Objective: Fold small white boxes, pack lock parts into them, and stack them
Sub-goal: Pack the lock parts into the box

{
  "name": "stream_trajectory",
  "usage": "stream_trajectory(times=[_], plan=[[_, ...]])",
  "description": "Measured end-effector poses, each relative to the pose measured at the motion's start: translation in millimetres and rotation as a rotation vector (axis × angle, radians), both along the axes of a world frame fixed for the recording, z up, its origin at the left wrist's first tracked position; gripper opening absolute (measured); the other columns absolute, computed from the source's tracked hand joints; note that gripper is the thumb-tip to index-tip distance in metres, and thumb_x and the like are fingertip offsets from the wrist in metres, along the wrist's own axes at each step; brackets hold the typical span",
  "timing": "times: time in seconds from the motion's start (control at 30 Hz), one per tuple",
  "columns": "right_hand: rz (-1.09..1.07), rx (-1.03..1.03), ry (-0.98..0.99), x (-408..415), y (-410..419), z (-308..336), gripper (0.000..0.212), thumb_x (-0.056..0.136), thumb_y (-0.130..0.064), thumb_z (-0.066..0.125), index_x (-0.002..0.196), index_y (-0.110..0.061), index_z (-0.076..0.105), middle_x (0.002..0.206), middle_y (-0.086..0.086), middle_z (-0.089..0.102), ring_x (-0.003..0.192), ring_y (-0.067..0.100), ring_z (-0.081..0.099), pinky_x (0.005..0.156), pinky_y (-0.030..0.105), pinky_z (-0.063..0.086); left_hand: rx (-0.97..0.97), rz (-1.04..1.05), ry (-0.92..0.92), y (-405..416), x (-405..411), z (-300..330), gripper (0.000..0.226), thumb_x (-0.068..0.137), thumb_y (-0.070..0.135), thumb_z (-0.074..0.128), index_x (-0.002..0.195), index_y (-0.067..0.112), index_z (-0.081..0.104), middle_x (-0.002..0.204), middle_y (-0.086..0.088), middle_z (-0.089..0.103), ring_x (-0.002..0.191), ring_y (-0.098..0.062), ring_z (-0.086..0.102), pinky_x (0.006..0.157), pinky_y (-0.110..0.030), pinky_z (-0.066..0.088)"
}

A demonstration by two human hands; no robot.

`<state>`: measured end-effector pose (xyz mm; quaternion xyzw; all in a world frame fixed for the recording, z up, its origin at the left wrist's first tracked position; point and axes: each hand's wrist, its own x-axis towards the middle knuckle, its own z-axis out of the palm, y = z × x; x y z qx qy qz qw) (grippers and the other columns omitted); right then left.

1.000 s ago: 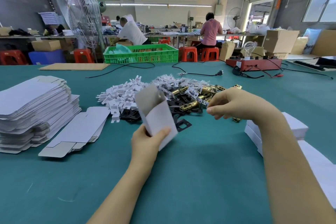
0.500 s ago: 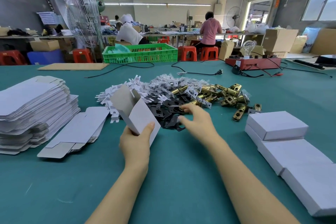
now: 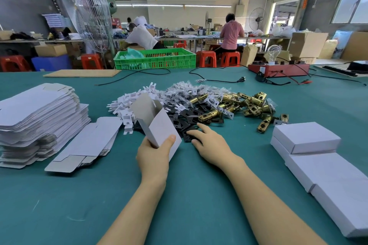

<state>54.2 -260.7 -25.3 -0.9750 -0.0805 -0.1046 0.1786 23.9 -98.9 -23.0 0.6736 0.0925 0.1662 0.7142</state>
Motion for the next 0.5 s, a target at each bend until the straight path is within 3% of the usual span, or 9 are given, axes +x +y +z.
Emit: stream_trajectory(times=[0.07, 0.17, 0.23, 0.37, 0.5], plan=[[0.008, -0.041, -0.022, 0.9, 0.9, -1.0, 0.033, 0.101, -0.031, 0.042, 0.133, -0.032, 0.052, 0.147, 0.003, 0.041, 0.132, 0.023, 0.040, 0.101, 0.035, 0.038, 0.015, -0.018, -0.003, -0.6, -1.2, 0.3, 0.017, 0.078, 0.023, 0.081, 0.080, 0.025, 0.064, 0.083, 0.008, 0.070, 0.084, -0.013, 0.066, 0.075, -0.034, 0.052], [-0.004, -0.016, -0.078, 0.4, 4.5, -3.9, 0.027, 0.101, -0.028, 0.043, 0.125, -0.024, 0.056, 0.122, 0.005, 0.052, 0.110, 0.028, 0.051, 0.086, 0.034, 0.043, 0.032, -0.033, -0.005, -1.0, -2.1, 1.2, 0.017, 0.078, 0.024, 0.081, 0.082, 0.024, 0.064, 0.085, 0.008, 0.071, 0.086, -0.014, 0.066, 0.076, -0.034, 0.052], [-0.037, 0.117, -0.105, 0.1, 5.0, -3.7, 0.025, 0.102, -0.027, 0.041, 0.120, -0.020, 0.056, 0.112, 0.007, 0.053, 0.102, 0.028, 0.052, 0.079, 0.032, 0.042, 0.032, -0.039, -0.006, -0.4, -1.9, 1.7, 0.017, 0.078, 0.023, 0.080, 0.083, 0.025, 0.064, 0.087, 0.007, 0.071, 0.088, -0.016, 0.067, 0.079, -0.036, 0.053], [-0.209, 0.823, -0.159, -2.8, -7.6, 18.6, 0.017, 0.102, -0.027, 0.041, 0.097, -0.026, 0.057, 0.088, -0.001, 0.059, 0.082, 0.016, 0.056, 0.066, 0.014, 0.044, 0.026, -0.064, -0.005, 0.1, -1.8, 1.3, 0.017, 0.079, 0.021, 0.079, 0.084, 0.028, 0.064, 0.090, 0.011, 0.070, 0.091, -0.015, 0.066, 0.084, -0.039, 0.054], [-0.238, 1.727, 0.038, -9.9, -32.2, 42.6, 0.017, 0.102, -0.024, 0.043, 0.096, -0.016, 0.056, 0.104, 0.014, 0.058, 0.092, 0.028, 0.062, 0.069, 0.031, 0.058, 0.019, -0.086, -0.003, -0.5, -1.8, 1.0, 0.018, 0.078, 0.023, 0.080, 0.085, 0.029, 0.064, 0.090, 0.013, 0.070, 0.092, -0.014, 0.066, 0.082, -0.038, 0.054]])
